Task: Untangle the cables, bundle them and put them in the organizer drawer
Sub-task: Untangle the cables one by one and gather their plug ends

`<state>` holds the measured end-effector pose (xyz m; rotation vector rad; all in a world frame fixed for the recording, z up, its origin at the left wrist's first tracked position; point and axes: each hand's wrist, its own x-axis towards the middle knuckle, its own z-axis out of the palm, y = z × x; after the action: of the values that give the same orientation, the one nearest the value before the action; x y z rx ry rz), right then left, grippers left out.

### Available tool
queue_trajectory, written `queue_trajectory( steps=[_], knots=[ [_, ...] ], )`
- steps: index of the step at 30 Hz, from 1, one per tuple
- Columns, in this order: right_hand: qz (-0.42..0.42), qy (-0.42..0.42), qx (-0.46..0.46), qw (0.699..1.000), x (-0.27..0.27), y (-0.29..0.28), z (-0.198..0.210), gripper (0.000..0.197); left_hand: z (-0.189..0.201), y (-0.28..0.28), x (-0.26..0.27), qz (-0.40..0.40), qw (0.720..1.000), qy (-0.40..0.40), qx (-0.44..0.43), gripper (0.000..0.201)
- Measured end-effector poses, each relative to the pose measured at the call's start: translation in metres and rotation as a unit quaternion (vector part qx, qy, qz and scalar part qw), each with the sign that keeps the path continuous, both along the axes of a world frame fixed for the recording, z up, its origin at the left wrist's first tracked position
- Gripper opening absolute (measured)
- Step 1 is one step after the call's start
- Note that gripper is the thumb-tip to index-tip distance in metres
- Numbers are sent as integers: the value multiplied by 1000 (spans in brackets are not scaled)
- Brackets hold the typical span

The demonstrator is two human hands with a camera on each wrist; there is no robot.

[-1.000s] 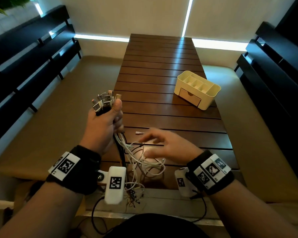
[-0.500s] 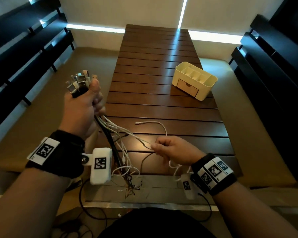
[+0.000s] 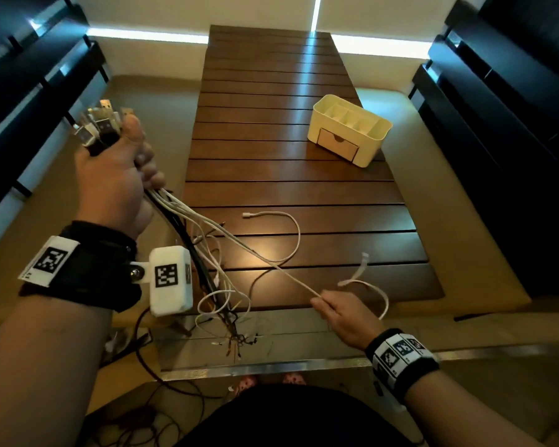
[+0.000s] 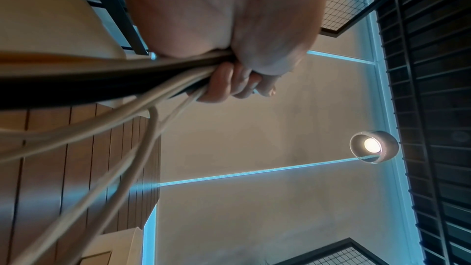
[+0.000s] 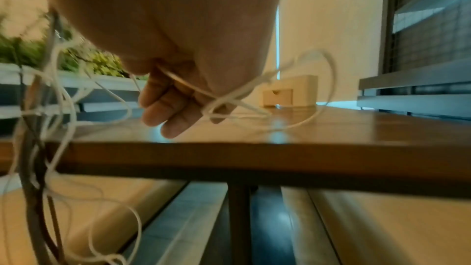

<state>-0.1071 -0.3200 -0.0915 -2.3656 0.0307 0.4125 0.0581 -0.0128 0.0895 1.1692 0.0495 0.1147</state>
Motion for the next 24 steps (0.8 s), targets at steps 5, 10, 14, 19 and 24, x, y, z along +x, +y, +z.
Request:
queue_trajectory(
  steps=[5,10,14,19,24],
  knots=[
    [17,51,-31,998,0,1,-8,56,-1,-11,-4,-10,1000,2,-17,32],
    [73,25,-47,996,29,30,20,49,-4,-39,-20,-54,999,1,0,24],
    [54,25,-22,998,39,52,19,53,-2,-39,-26,-63,998,10,0,24],
    [36,208,44,977,14,62,-1,57,0,-25,-30,-47,999,20,14,22],
    [105,367,-56,923,-13,33,-25,85,-2,-17,-38,-38,999,20,24,20]
  ],
)
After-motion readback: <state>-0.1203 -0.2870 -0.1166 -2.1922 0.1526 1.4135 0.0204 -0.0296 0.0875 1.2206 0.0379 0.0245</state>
